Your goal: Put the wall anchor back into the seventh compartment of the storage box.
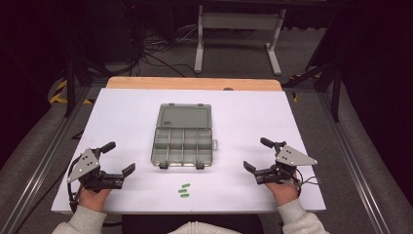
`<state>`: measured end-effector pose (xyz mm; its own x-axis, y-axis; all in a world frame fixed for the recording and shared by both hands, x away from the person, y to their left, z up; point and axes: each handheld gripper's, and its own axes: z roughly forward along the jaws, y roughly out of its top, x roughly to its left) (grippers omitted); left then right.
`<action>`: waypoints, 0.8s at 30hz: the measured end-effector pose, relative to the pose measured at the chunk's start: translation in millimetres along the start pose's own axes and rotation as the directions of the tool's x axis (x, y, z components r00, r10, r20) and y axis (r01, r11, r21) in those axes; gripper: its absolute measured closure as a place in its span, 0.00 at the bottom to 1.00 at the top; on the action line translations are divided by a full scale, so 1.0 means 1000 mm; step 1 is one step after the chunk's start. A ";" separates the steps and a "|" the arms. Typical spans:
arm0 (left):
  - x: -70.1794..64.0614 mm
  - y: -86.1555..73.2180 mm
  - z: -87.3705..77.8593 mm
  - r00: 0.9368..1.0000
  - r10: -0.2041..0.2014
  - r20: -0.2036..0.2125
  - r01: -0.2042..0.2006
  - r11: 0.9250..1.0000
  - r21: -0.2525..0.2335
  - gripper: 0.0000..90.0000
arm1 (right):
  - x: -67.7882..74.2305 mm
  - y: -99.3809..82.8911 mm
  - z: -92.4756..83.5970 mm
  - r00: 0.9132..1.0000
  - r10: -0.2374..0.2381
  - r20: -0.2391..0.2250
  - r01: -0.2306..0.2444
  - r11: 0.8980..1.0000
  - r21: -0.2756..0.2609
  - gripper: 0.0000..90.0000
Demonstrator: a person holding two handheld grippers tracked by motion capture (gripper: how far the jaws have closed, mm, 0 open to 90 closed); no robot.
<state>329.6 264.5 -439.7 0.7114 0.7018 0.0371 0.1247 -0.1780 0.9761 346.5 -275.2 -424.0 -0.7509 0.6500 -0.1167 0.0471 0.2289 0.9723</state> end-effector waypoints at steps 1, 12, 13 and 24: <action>0.000 0.000 0.000 1.000 -0.001 0.002 0.001 1.000 -0.002 0.00 | 0.001 0.000 0.000 1.000 0.000 -0.002 0.000 1.000 0.004 0.00; 0.000 0.002 0.000 0.999 -0.029 0.020 0.030 0.999 -0.031 0.00 | 0.000 0.002 0.004 1.000 0.019 -0.008 -0.019 1.000 0.016 0.00; 0.000 0.002 -0.001 1.000 -0.026 0.003 0.027 0.998 -0.053 0.00 | 0.001 0.002 0.004 1.000 0.020 -0.007 -0.020 1.000 0.020 0.00; 0.002 0.002 -0.007 1.000 -0.013 -0.014 0.012 0.997 -0.071 0.00 | 0.013 0.024 0.025 0.997 -0.004 -0.081 0.007 0.999 0.040 0.00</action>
<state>326.1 270.5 -436.2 0.6997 0.7139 0.0274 0.0838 -0.1201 0.9892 354.5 -243.7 -407.2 -0.8020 0.5883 -0.1034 0.0683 0.2623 0.9626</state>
